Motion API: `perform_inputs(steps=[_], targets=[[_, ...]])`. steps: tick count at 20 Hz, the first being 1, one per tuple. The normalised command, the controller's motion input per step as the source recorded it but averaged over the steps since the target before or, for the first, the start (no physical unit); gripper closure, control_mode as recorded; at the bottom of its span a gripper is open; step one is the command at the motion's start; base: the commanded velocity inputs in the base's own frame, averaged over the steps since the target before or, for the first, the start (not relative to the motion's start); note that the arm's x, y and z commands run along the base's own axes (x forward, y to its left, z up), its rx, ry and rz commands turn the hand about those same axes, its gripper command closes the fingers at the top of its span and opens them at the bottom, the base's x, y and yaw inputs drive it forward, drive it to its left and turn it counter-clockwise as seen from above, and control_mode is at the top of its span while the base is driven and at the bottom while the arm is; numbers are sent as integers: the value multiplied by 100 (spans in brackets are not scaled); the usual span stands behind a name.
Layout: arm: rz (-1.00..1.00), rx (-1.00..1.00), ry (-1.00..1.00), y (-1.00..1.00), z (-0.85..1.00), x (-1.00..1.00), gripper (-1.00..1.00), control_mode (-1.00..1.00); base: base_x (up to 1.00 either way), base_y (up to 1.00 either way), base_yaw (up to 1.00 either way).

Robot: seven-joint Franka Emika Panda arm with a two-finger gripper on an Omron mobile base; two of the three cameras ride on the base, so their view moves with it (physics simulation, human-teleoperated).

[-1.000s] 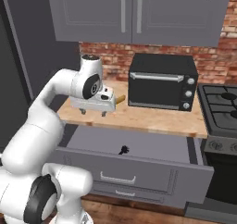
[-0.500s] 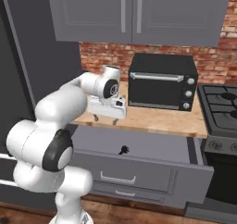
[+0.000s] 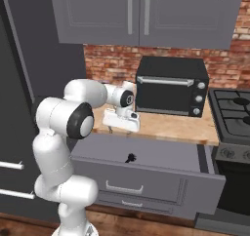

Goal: Pick the dish brush from the drawer and place it on the counter.

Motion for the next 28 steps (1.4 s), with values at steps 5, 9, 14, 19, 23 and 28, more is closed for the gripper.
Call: perform_inputs(steps=[5, 9, 14, 19, 23, 28], targets=[[0, 10, 3, -40, -72, 10, -100, -100, 0, 0, 0], [0, 6, 0, -30, -65, 0, -100, -100, 0, 0, 0], [0, 4, 0, -24, -67, 0, -100, -100, 0, 0, 0], [3, 0, 0, -9, -64, 0, -100, -100, 0, 0, 0], [10, 0, 0, -11, -68, -11, -100, -100, 0, 0, 0], [13, 0, 6, -24, -53, -48, -100, -100, 0, 0, 0]])
